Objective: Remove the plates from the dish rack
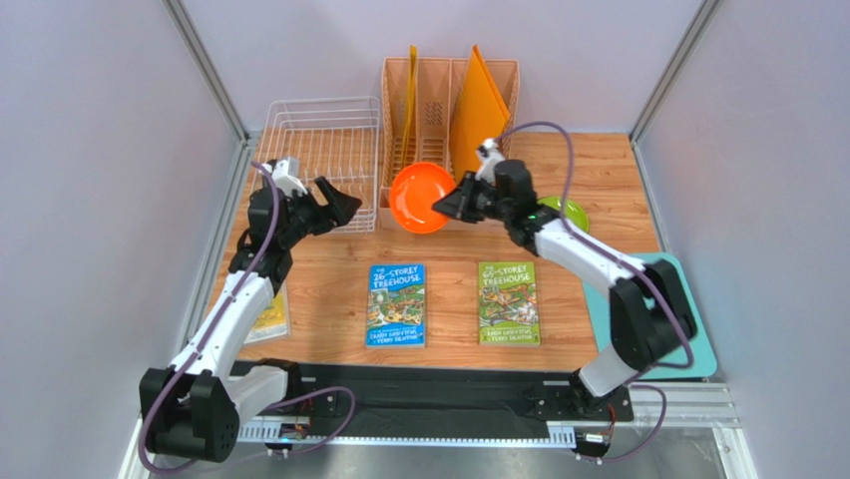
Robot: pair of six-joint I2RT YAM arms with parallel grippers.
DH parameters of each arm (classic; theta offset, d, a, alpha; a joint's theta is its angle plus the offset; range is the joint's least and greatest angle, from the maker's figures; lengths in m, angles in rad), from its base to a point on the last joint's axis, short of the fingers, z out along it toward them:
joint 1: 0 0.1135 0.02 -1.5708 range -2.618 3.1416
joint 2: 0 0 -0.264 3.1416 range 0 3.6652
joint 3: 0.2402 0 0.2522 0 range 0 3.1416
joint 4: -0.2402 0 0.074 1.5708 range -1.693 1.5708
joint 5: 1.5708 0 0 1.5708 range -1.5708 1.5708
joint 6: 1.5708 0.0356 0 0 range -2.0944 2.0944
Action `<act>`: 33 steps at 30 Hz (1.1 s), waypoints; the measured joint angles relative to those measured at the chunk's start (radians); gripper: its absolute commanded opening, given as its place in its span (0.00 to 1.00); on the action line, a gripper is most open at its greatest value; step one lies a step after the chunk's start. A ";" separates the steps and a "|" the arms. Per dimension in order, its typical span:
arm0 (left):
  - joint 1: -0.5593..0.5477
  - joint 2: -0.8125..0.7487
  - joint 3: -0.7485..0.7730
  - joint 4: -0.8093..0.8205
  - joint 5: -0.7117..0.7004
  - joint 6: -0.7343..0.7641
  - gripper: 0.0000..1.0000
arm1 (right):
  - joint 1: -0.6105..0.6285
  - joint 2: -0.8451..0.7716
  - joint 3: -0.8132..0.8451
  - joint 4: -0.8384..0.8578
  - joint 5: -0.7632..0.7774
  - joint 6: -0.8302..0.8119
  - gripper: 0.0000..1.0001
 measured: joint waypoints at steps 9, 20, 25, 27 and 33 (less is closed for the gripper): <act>0.000 -0.037 0.106 -0.125 -0.294 0.150 1.00 | -0.377 -0.473 -0.180 -0.311 0.313 -0.101 0.07; -0.004 0.126 0.201 -0.190 -0.538 0.281 0.99 | -0.622 -0.410 -0.180 -0.461 0.445 -0.117 0.06; -0.008 0.216 0.230 -0.199 -0.620 0.339 0.99 | -0.663 -0.250 -0.159 -0.485 0.392 -0.117 0.07; -0.008 0.232 0.230 -0.203 -0.636 0.349 1.00 | -0.669 -0.195 -0.143 -0.483 0.362 -0.118 0.08; -0.008 0.244 0.230 -0.198 -0.645 0.360 0.99 | -0.690 -0.099 -0.119 -0.438 0.263 -0.117 0.10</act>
